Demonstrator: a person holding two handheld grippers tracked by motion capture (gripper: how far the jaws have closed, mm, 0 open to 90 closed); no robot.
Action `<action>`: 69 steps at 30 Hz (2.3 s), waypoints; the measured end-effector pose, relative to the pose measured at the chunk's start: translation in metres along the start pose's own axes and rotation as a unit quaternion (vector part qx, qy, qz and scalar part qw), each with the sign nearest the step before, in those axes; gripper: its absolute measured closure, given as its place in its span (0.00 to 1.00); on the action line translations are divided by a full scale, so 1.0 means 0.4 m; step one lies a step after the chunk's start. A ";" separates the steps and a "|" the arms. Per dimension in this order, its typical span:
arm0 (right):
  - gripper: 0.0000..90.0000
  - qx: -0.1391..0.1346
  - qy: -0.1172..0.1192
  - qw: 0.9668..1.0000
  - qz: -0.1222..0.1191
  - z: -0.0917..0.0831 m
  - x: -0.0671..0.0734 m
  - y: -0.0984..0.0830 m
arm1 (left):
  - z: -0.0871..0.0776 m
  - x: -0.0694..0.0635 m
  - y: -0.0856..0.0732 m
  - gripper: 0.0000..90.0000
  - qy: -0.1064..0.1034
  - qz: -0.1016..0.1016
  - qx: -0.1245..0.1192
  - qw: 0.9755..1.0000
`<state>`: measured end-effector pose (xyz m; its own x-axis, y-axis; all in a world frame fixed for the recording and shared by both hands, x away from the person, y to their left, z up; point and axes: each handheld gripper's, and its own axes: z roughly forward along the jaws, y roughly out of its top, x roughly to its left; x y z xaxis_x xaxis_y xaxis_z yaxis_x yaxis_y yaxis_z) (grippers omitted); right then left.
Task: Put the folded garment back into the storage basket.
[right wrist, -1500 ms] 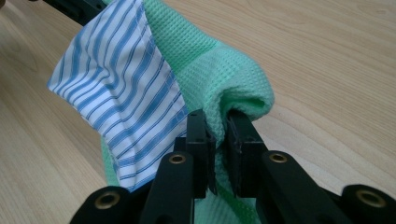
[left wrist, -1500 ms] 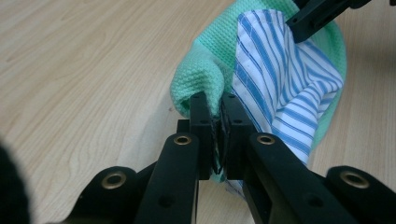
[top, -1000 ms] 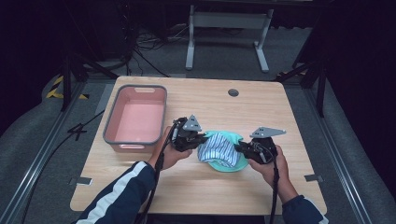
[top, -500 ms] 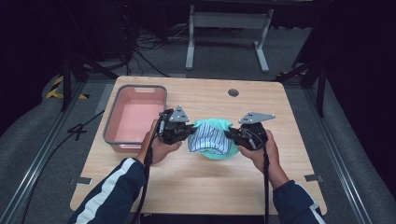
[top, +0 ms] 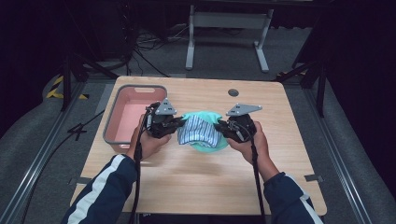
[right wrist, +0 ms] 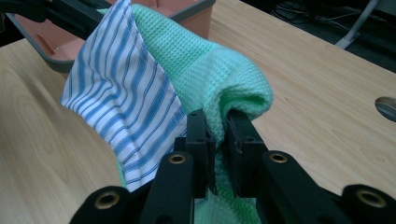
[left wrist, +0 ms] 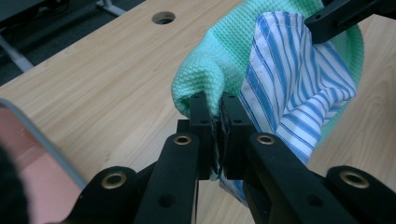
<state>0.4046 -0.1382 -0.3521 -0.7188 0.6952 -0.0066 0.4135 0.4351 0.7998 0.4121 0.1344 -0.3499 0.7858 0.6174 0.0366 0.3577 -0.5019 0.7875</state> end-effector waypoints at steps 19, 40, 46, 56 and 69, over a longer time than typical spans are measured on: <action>0.89 -0.009 0.008 1.000 -0.013 0.033 0.028 0.079 | -0.065 0.044 0.007 0.95 0.043 0.004 0.006 0.999; 0.89 -0.019 0.022 0.999 -0.032 0.081 0.083 0.172 | -0.154 0.108 -0.012 0.95 0.081 -0.007 -0.001 0.997; 0.89 -0.022 0.033 0.998 -0.039 0.107 0.114 0.202 | -0.194 0.131 -0.034 0.95 0.097 -0.017 -0.001 0.995; 0.89 -0.024 0.055 0.997 -0.048 0.157 0.166 0.249 | -0.244 0.171 -0.077 0.95 0.118 -0.031 0.007 0.992; 0.89 -0.019 0.076 0.995 -0.056 0.221 0.213 0.289 | -0.286 0.202 -0.105 0.95 0.138 -0.046 0.012 0.989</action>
<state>0.4406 0.0219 -0.3130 -0.8365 0.5479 -0.0088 0.3066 0.4813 0.8212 0.4029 0.2748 -0.3098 0.5822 0.8019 0.1342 0.4359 -0.4471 0.7811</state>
